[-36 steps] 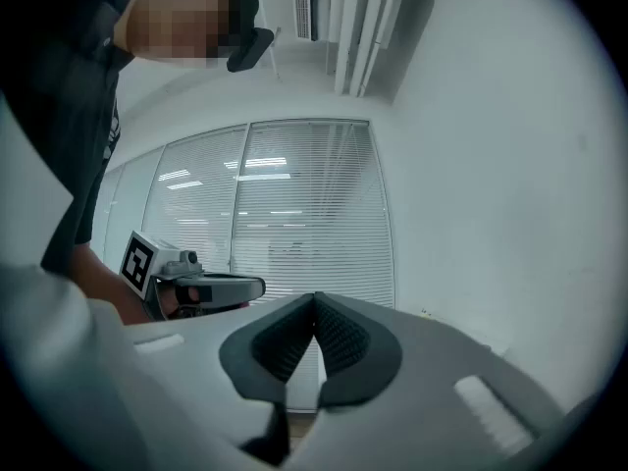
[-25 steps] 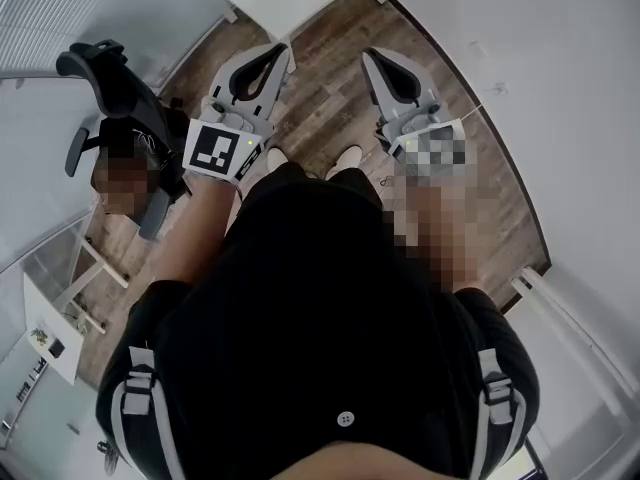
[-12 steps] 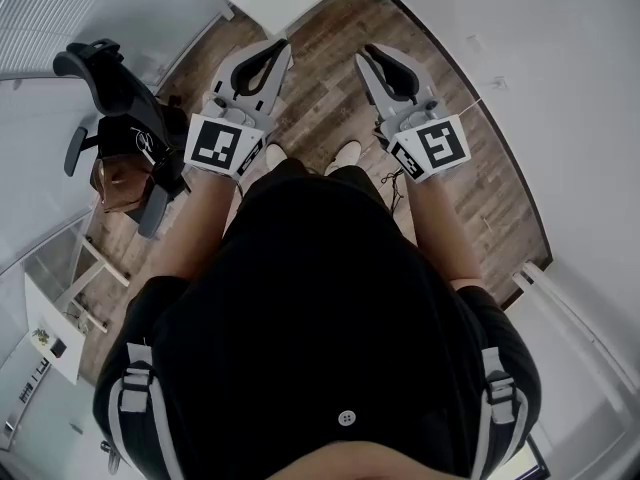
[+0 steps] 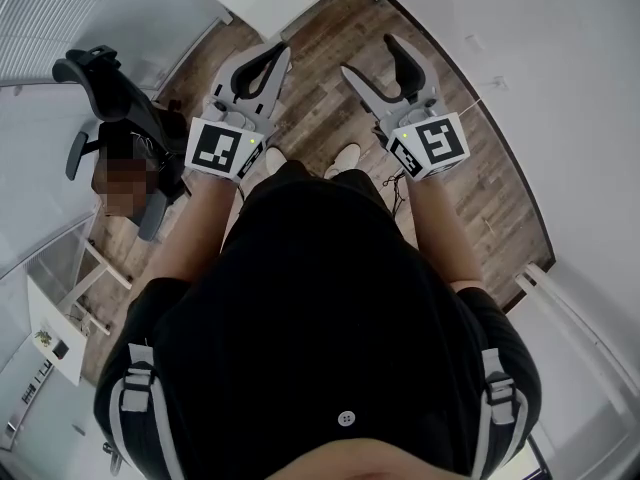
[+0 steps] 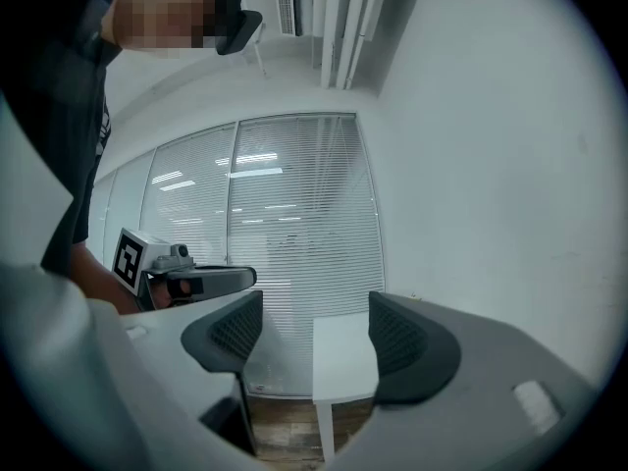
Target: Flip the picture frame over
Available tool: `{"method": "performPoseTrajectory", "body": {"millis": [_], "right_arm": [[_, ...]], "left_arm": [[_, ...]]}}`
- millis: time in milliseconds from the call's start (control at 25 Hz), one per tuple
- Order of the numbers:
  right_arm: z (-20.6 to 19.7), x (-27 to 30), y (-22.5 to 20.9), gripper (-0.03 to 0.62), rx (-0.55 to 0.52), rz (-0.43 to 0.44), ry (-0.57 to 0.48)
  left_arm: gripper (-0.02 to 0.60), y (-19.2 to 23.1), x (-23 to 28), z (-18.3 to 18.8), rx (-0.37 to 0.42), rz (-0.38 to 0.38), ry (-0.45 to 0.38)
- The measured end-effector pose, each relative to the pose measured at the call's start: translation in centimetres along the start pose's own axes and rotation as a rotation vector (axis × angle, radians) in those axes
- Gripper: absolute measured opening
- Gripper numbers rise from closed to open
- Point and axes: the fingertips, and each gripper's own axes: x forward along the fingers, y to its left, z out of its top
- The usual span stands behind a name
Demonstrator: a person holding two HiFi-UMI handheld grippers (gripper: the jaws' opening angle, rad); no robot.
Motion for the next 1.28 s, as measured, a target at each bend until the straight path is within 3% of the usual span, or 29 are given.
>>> {"method": "performPoseTrajectory", "body": {"millis": [800, 1080, 1280], "right_arm": [[0.1, -5.0, -11.6, 0.36, 0.021, 0.096, 0.006], [-0.3, -2.2, -14.8, 0.36, 0.027, 0.117, 0.016], [-0.3, 2.6, -16.6, 0.359, 0.02, 0.13, 0.03]], "left_arm": [[0.005, -6.4, 10.8, -0.3, 0.03, 0.087, 0.049], [0.005, -4.3, 14.1, -1.0, 0.021, 0.104, 0.054], [0.005, 0.2, 16.4, -1.6, 0.008, 0.118, 0.042]]}}
